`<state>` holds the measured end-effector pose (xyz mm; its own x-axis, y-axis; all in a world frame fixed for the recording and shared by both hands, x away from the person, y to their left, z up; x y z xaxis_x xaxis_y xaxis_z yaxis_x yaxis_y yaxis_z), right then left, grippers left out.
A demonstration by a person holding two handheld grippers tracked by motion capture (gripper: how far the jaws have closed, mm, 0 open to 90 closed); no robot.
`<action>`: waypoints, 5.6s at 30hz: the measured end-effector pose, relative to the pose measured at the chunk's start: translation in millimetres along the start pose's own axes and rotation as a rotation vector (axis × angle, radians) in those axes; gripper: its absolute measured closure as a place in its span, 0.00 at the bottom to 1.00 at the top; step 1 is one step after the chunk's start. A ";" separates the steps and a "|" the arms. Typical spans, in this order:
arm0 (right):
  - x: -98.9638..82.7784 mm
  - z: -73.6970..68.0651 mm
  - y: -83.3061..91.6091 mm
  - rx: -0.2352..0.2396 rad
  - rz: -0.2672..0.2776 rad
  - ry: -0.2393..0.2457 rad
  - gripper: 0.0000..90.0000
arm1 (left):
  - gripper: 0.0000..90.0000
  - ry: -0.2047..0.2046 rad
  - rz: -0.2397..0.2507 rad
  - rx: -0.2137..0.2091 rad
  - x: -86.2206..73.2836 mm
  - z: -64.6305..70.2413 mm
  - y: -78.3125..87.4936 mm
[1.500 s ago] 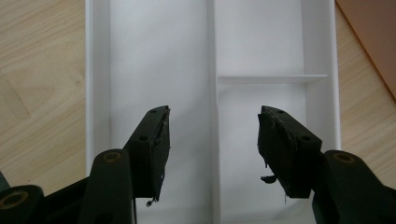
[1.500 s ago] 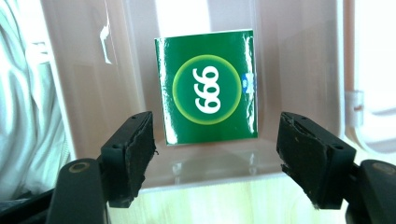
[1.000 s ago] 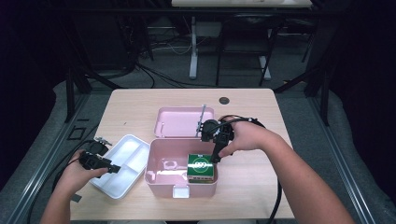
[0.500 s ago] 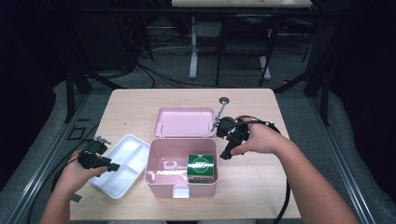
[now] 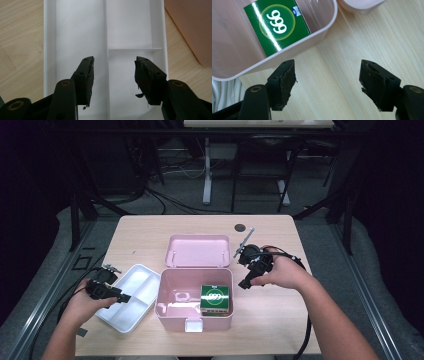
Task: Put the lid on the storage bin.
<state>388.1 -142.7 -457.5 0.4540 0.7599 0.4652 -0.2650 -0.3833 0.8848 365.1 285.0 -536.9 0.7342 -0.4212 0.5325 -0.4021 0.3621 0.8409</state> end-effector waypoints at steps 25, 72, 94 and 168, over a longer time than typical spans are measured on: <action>-33.4 8.1 -4.6 -0.119 0.186 -0.232 0.34 | 0.62 -0.062 -0.080 -0.008 12.3 7.6 0.9; -53.4 7.9 -5.4 -0.188 0.284 -0.328 0.40 | 0.82 -0.057 -0.294 0.052 14.9 -5.7 -48.5; -54.2 8.8 -10.5 -0.198 0.270 -0.338 0.41 | 0.96 -0.026 -0.340 0.041 11.6 -4.3 -61.8; -55.6 9.6 -18.2 -0.207 0.254 -0.336 0.41 | 0.99 -0.054 -0.261 0.058 60.6 -3.9 51.9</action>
<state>375.9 -183.0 -499.2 0.5943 0.4305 0.6793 -0.5517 -0.3964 0.7338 390.8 281.5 -461.4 0.7876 -0.5382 0.2999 -0.2346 0.1881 0.9537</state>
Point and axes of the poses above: each handheld gripper's, and its own axes: y roughly backward along the jaws, x roughly out of its top, z roughly to its right, the point moved 4 cm from there along -y, roughly forward along the jaws, and after that the axes turned 10 degrees about z, right-handed, at the moved point
